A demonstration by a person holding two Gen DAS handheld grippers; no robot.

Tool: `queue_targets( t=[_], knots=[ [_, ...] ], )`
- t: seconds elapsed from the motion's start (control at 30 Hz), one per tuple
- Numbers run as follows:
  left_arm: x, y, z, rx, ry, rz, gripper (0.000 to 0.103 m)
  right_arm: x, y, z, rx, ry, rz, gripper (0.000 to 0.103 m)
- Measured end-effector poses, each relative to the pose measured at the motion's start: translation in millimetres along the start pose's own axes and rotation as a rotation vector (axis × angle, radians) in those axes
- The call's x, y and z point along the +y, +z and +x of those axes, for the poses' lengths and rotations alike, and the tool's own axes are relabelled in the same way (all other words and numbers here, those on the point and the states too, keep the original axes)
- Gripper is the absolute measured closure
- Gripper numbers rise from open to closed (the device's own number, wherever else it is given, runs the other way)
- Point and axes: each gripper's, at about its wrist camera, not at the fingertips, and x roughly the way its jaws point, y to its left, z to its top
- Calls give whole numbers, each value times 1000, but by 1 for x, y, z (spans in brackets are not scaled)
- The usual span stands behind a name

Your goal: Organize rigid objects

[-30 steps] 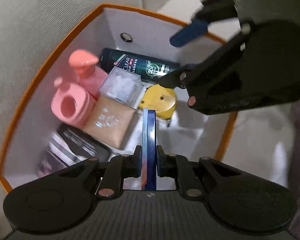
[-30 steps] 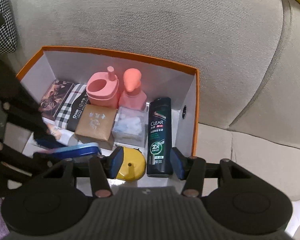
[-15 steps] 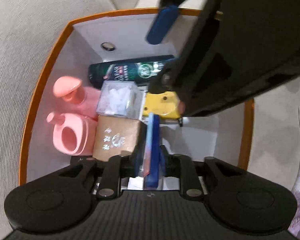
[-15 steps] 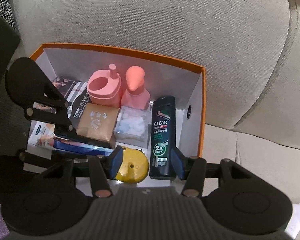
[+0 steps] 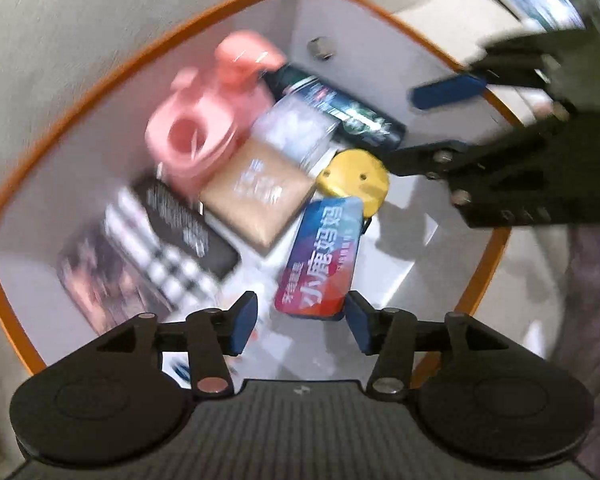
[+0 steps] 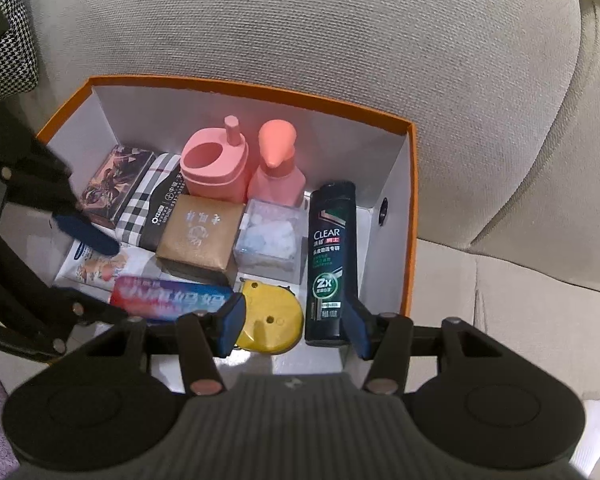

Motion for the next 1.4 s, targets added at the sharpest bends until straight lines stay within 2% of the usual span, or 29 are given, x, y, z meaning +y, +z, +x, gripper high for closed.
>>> queue_targets(
  t=[0.07,0.27,0.37,0.53,0.77,0.93,1.07,1.2,1.27,1.37,1.4],
  knots=[
    [9,-2,2,7,-51,-88,44,1,-1,-1,4,3,-2,48],
    [21,-5,15,87,-77,-250,46,4,1,2,15,10,-21,51],
    [29,-4,31,108,-113,-314,46,5,4,3,15,13,-20,51],
    [32,0,53,142,-123,-357,55,8,5,6,21,21,-41,52],
    [31,-2,47,111,-124,-354,56,10,6,8,27,22,-46,52],
    [20,-12,9,-18,-101,-302,56,11,5,-11,6,20,-37,52],
    [7,-30,-35,-157,-44,-288,56,16,6,-38,-34,22,-31,50],
    [-7,-49,-79,-298,54,-288,55,20,7,-67,-76,32,-7,47],
    [-16,-61,-100,-373,116,-289,52,22,6,-81,-99,36,9,42],
    [-29,-77,-126,-480,207,-297,51,28,3,-101,-139,32,21,38],
    [-34,-84,-133,-515,236,-294,48,30,2,-107,-151,31,23,38]
  ],
)
